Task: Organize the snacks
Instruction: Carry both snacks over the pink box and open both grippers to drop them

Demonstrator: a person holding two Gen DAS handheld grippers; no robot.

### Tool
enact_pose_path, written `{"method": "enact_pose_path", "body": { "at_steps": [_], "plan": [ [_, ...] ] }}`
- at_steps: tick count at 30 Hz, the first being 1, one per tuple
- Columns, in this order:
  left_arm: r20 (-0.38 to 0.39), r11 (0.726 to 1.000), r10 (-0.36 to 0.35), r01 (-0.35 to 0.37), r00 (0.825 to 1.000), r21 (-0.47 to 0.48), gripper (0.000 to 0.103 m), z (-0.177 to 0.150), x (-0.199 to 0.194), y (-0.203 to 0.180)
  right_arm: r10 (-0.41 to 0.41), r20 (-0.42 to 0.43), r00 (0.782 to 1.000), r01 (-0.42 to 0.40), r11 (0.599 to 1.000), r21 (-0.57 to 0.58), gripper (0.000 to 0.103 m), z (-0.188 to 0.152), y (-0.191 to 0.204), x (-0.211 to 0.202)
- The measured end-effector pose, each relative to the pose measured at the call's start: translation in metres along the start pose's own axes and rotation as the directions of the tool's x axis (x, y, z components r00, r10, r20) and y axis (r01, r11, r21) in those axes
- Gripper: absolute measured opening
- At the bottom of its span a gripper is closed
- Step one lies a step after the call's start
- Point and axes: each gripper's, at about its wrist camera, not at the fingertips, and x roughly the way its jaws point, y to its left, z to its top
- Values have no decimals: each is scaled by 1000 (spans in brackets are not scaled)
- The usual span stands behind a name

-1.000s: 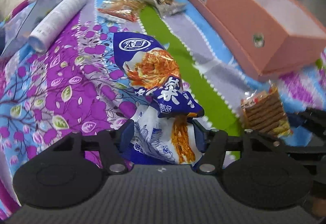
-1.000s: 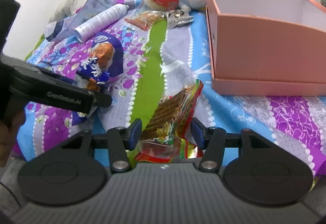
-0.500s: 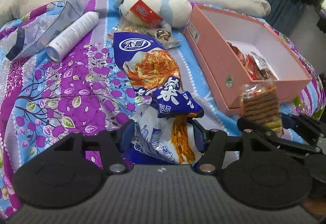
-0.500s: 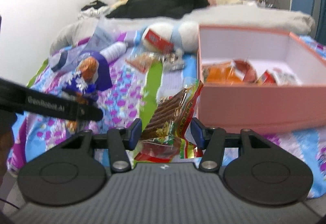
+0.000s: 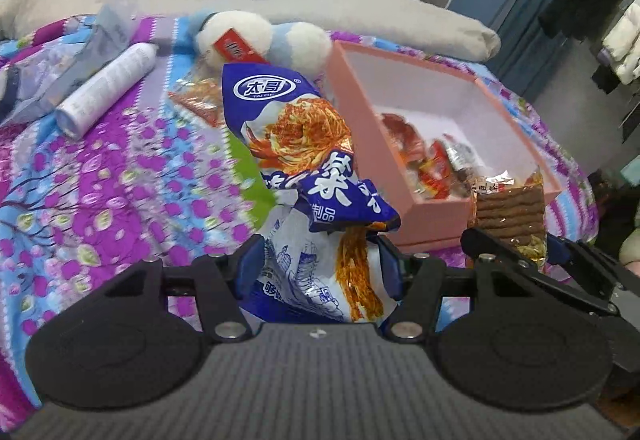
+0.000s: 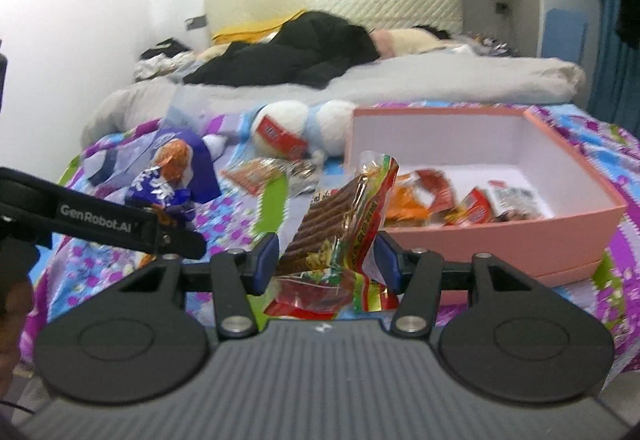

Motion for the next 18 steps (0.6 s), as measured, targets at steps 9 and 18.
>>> {"method": "enact_pose_path", "body": {
  "at_steps": [9,18],
  "plan": [
    [45,996,-74,72,996,51,65,50,22,-39,-87,57,995,83,995,61,55,35,-48,13],
    [39,987,-146,143,989,74,65,99,53,-74,-149,82,985,144,988,61,56,65,-86,36]
  ]
}}
